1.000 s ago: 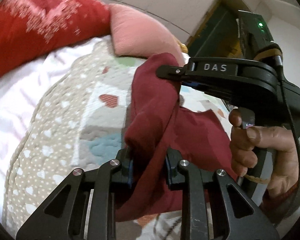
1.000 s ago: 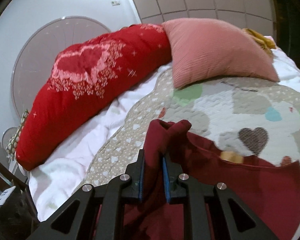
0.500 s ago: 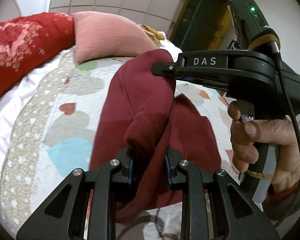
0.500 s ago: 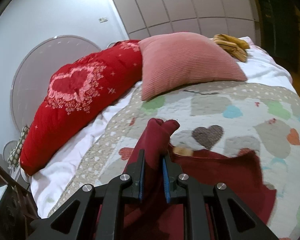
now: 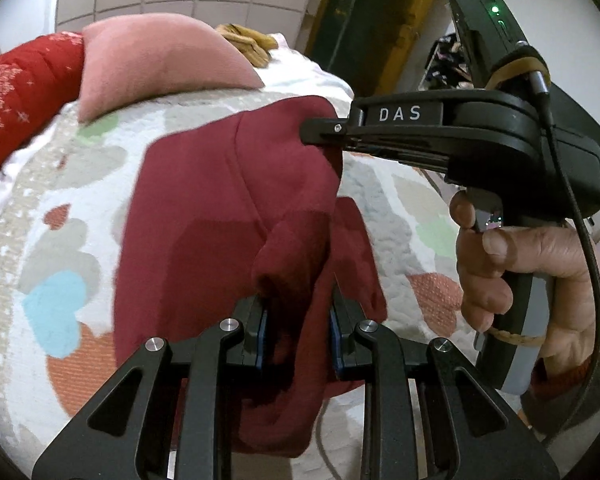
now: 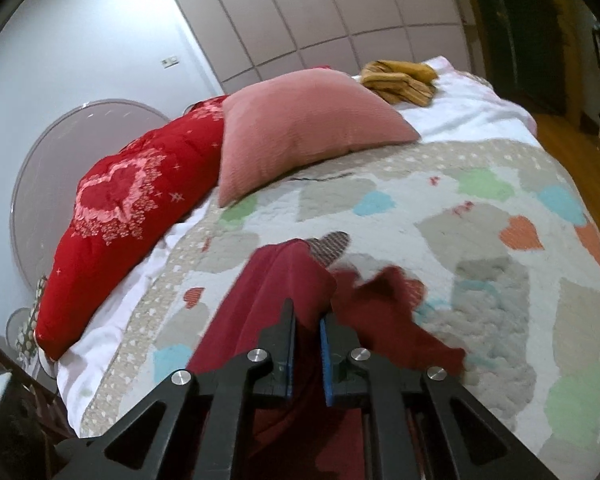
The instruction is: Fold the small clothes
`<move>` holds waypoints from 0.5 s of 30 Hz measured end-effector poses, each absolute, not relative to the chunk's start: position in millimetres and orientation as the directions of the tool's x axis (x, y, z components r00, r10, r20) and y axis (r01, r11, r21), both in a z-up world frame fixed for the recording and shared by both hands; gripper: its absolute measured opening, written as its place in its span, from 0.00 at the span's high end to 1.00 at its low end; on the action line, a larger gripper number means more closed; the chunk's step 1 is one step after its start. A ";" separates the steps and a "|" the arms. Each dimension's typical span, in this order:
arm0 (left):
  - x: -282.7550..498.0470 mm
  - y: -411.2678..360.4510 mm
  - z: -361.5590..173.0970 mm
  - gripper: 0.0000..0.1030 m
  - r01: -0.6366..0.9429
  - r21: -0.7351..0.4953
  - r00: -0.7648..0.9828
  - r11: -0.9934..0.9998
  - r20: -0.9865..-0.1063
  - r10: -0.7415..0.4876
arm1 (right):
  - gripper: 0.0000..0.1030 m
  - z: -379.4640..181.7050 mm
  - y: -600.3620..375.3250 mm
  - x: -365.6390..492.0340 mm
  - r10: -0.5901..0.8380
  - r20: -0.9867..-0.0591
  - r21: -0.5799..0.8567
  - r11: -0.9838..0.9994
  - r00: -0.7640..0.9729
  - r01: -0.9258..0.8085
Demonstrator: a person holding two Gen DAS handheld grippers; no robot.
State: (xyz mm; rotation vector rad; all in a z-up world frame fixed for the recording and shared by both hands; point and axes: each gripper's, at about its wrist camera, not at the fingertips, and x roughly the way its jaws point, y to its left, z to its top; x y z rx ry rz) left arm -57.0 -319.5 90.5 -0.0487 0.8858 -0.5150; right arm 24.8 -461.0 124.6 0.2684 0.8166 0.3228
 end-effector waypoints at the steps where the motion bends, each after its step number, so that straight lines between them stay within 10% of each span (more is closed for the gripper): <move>1: -56.3 -325.7 87.2 0.78 0.411 -0.244 0.515 0.878 -0.733 -0.445 | 0.91 120.5 -467.4 24.7 0.378 -0.670 0.358 0.919 0.639 -0.167; 15: -55.6 -364.5 65.9 0.63 0.422 -0.271 0.431 0.865 -0.780 -0.454 | 0.90 60.2 -496.4 43.8 0.302 -0.759 0.334 0.941 0.576 -0.053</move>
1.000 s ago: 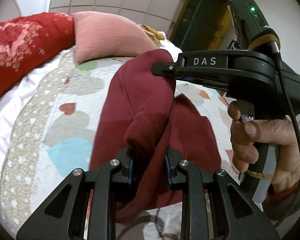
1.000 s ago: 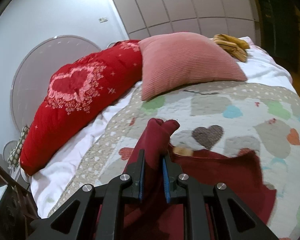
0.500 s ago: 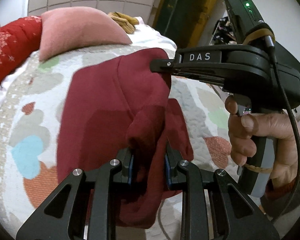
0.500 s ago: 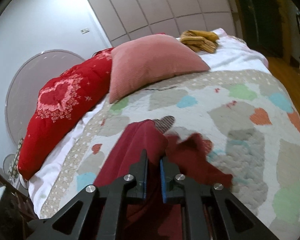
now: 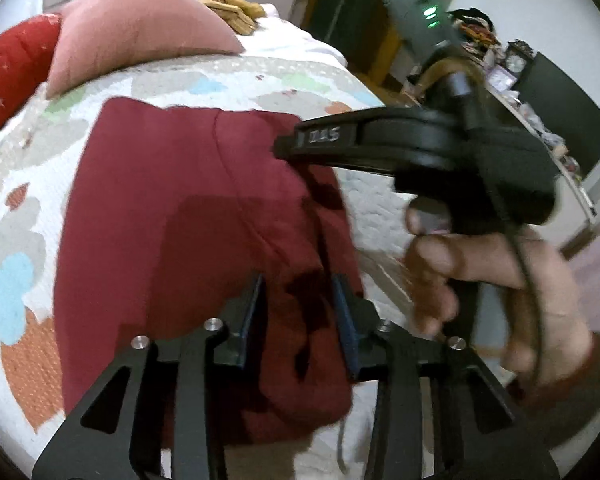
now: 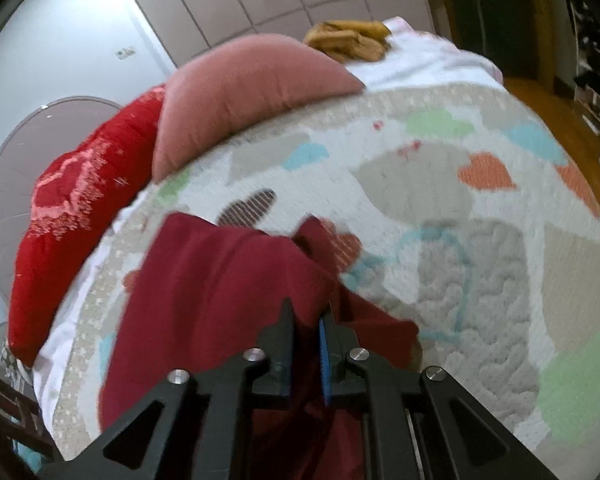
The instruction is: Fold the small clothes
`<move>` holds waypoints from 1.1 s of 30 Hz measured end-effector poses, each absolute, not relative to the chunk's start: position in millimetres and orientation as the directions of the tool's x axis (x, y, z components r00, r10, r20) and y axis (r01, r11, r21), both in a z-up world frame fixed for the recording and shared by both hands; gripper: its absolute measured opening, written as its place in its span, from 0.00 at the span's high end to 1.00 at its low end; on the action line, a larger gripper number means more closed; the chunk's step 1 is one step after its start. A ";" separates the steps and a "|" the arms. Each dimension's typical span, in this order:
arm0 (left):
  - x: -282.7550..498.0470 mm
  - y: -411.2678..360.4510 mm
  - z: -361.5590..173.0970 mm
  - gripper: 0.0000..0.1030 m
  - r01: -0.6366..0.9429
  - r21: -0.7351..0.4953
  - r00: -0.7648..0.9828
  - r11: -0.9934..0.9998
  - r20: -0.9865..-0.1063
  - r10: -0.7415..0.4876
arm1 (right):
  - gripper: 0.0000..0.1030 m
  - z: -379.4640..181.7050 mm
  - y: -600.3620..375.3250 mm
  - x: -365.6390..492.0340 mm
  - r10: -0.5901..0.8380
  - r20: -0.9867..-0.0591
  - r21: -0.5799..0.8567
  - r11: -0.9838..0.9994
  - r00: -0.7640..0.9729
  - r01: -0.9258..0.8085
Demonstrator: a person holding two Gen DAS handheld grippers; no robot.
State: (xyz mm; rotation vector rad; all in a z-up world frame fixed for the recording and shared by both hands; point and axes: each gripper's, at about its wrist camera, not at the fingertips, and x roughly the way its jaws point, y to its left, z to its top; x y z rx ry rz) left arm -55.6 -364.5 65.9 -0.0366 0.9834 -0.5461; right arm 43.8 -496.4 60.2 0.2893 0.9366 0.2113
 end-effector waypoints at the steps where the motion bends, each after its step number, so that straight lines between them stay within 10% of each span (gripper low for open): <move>1: -59.7 -365.4 68.5 0.61 0.436 -0.270 0.420 0.859 -0.783 -0.459 | 0.87 57.9 -498.2 42.7 0.300 -0.762 0.331 0.942 0.574 -0.053; 16: -82.9 -275.0 92.9 0.60 0.387 -0.298 0.444 0.873 -0.769 -0.459 | 0.74 96.0 -479.4 -57.5 0.435 -0.704 0.418 0.893 0.562 -0.167; 20: -80.6 -262.1 84.6 0.60 0.348 -0.288 0.457 0.892 -0.779 -0.430 | 0.57 78.9 -466.5 -59.4 0.455 -0.720 0.446 0.882 0.524 -0.153; 23: -79.7 -262.3 78.1 0.60 0.347 -0.267 0.460 0.899 -0.787 -0.411 | 0.83 67.6 -455.9 -59.0 0.425 -0.740 0.409 0.900 0.521 -0.153; 33: -74.2 -280.6 50.5 0.60 0.375 -0.218 0.436 0.901 -0.816 -0.379 | 0.86 60.5 -454.4 -65.3 0.270 -0.781 0.223 0.963 0.563 -0.153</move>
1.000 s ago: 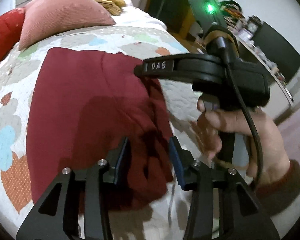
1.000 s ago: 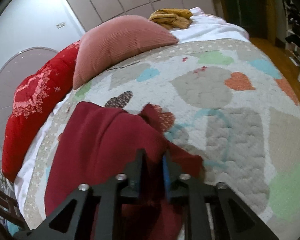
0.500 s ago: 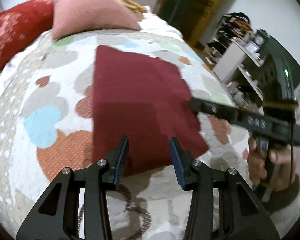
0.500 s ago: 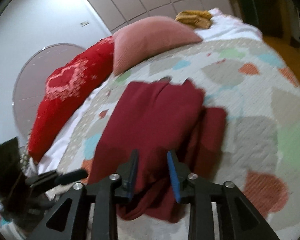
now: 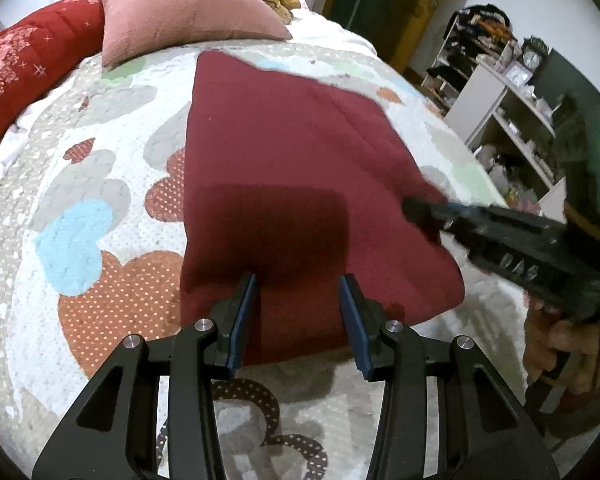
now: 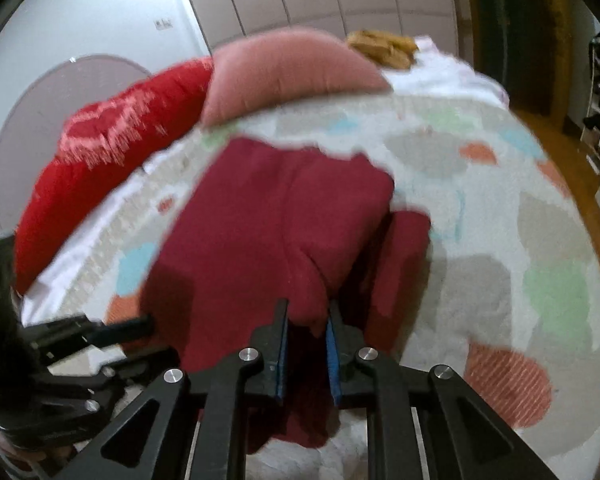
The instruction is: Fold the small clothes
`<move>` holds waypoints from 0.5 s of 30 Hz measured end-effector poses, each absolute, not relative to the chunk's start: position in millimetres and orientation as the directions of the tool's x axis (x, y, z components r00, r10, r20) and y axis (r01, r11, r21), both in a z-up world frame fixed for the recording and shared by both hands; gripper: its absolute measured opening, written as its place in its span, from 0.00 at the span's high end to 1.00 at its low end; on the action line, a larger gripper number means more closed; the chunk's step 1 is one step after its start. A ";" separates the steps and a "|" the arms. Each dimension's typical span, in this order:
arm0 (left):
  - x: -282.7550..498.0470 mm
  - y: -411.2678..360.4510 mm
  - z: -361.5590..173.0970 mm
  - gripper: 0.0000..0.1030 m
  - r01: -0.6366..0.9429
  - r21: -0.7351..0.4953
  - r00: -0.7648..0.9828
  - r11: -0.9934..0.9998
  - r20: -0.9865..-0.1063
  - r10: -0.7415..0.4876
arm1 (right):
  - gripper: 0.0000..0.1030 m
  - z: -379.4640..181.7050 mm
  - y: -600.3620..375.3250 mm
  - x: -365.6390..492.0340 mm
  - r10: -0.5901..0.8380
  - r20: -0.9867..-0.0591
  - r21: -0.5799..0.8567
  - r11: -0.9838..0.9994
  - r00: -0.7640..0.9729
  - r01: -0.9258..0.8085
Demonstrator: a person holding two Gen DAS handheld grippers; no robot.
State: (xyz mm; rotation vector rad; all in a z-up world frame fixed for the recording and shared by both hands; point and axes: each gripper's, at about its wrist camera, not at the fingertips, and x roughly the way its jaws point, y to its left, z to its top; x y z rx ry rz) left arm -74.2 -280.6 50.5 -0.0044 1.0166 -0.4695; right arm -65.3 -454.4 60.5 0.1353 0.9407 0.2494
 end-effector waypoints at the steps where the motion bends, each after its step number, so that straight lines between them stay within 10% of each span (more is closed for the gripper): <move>1: -74.1 -280.2 48.1 0.60 0.377 -0.220 0.430 0.900 -0.819 -0.381 | 0.86 52.9 -455.7 -65.1 0.272 -0.790 0.230 0.962 0.549 -0.146; 15: -45.6 -271.3 71.5 0.60 0.319 -0.163 0.554 0.934 -0.767 -0.323 | 0.73 98.7 -460.4 -72.4 0.299 -0.683 0.290 0.948 0.667 -0.128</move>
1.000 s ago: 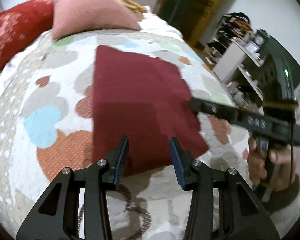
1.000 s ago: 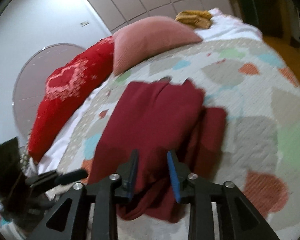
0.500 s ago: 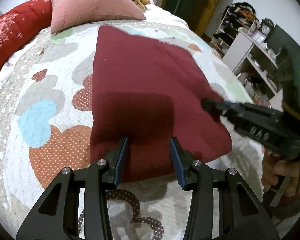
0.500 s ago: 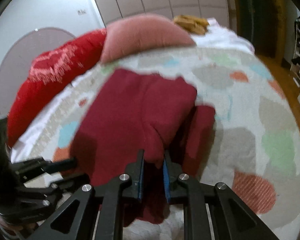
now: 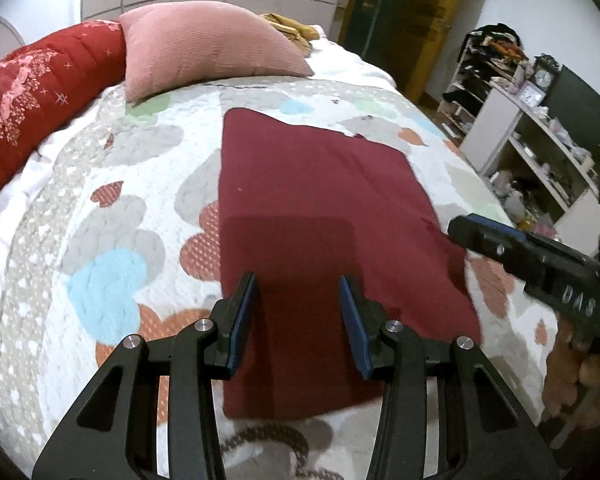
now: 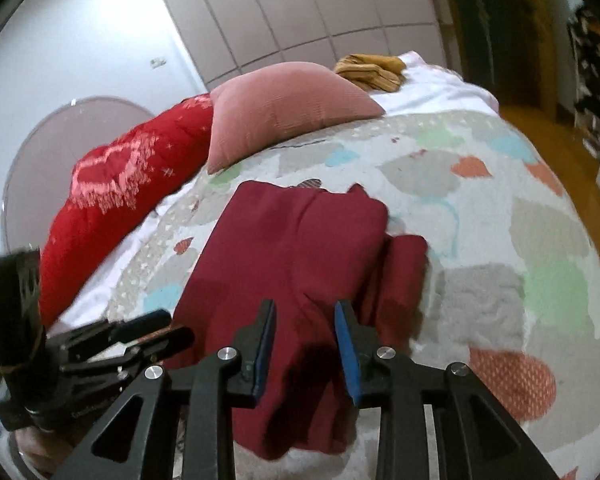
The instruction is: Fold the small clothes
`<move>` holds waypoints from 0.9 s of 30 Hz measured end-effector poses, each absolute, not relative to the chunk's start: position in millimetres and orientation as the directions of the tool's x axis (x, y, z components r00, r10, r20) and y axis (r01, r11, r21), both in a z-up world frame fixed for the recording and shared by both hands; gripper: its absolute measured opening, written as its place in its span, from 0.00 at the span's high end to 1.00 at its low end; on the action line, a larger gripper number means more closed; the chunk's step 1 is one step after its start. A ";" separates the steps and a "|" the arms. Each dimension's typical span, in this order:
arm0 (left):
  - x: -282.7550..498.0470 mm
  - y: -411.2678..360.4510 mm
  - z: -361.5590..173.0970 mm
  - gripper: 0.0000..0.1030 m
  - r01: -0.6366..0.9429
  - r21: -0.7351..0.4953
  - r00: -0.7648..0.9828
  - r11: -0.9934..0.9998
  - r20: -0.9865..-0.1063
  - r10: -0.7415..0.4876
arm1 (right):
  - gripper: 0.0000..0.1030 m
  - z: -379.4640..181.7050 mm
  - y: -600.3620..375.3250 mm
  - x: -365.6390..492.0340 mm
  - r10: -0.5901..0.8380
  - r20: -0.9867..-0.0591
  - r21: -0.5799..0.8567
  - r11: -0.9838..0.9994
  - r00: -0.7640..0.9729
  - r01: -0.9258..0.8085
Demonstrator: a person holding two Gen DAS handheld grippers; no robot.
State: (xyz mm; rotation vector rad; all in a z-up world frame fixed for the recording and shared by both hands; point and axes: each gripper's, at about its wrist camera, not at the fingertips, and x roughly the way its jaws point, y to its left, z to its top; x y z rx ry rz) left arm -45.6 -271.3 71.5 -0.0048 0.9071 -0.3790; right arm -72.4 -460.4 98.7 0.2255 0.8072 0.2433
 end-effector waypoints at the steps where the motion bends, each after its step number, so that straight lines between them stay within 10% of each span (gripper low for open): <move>1: -42.0 -272.2 69.9 0.60 0.314 -0.153 0.562 0.937 -0.765 -0.314 | 0.73 95.9 -454.1 -67.5 0.282 -0.689 0.262 0.956 0.667 -0.133; 9: -19.6 -273.0 57.2 0.41 0.305 -0.152 0.557 0.940 -0.772 -0.306 | 0.73 56.7 -451.6 -34.2 0.142 -0.768 0.127 0.989 0.624 -0.069; 27: -26.4 -264.0 60.3 0.39 0.281 -0.174 0.556 0.944 -0.773 -0.307 | 0.72 68.3 -459.7 -70.5 0.231 -0.742 0.268 0.963 0.630 -0.036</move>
